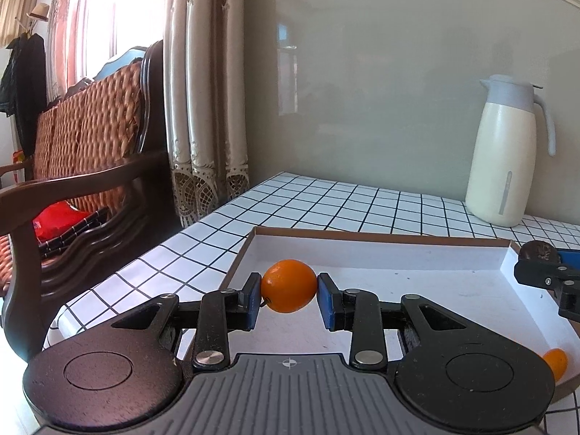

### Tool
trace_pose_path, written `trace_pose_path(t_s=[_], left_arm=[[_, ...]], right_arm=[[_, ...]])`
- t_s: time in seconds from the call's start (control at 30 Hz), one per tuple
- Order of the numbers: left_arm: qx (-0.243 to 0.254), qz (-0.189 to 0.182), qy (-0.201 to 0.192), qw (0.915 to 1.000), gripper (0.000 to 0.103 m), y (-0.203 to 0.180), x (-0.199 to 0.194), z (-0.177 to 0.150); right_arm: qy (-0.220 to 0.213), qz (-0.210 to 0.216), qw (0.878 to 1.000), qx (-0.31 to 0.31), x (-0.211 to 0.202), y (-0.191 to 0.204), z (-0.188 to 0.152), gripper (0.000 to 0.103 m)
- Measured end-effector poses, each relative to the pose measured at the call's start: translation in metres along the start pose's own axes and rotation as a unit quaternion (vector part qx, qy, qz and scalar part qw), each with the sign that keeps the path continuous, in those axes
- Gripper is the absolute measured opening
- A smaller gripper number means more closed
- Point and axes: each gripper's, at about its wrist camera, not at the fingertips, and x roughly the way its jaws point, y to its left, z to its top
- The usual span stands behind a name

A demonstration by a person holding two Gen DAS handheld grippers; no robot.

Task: Organize fruits
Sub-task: 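Open the left gripper to drop the orange into the box while the right gripper holds the chestnut above it, then move both open grippers back from the box toward the fruit on the table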

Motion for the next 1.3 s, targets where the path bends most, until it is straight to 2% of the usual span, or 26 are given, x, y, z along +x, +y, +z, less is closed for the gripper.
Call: trace_pose_path(t_s=[0.87, 0.9, 0.93, 0.97, 1.0, 1.03, 1.07, 1.13, 1.3], left_arm=[[-0.008, 0.018, 0.041, 0.999, 0.034, 0.007, 0.033, 0.008], [-0.008, 0.016, 0.041, 0.999, 0.034, 0.007, 0.033, 0.008], [-0.005, 0.019, 0.037, 0.9991, 0.034, 0.006, 0.033, 0.007], [-0.004, 0.026, 0.031, 0.9992, 0.04, 0.007, 0.032, 0.007], [-0.007, 0.029, 0.023, 0.9993, 0.053, 0.008, 0.029, 0.008], [-0.015, 0.033, 0.009, 0.9993, 0.09, 0.01, 0.025, 0.008], [-0.023, 0.041, -0.009, 0.9989, 0.103, 0.012, 0.021, 0.009], [-0.03, 0.047, -0.031, 0.9979, 0.103, 0.015, 0.013, 0.011], [-0.025, 0.044, -0.02, 0.9985, 0.103, 0.014, 0.014, 0.009]], right_arm=[[0.062, 0.003, 0.998, 0.01, 0.042, -0.009, 0.012, 0.027], [0.063, 0.003, 0.998, 0.008, 0.042, -0.009, 0.012, 0.029], [0.054, -0.004, 0.999, 0.006, 0.041, -0.008, 0.012, 0.041], [0.036, -0.017, 0.999, 0.005, 0.038, -0.008, 0.012, 0.056], [0.014, -0.032, 0.999, 0.005, 0.033, -0.008, 0.013, 0.089], [-0.001, -0.039, 0.999, 0.004, 0.03, -0.008, 0.013, 0.092], [-0.003, -0.045, 0.999, 0.003, 0.029, -0.008, 0.014, 0.092], [-0.01, -0.053, 0.999, 0.007, 0.029, -0.01, 0.013, 0.095], [-0.003, -0.043, 0.999, 0.03, 0.031, -0.018, 0.011, 0.095]])
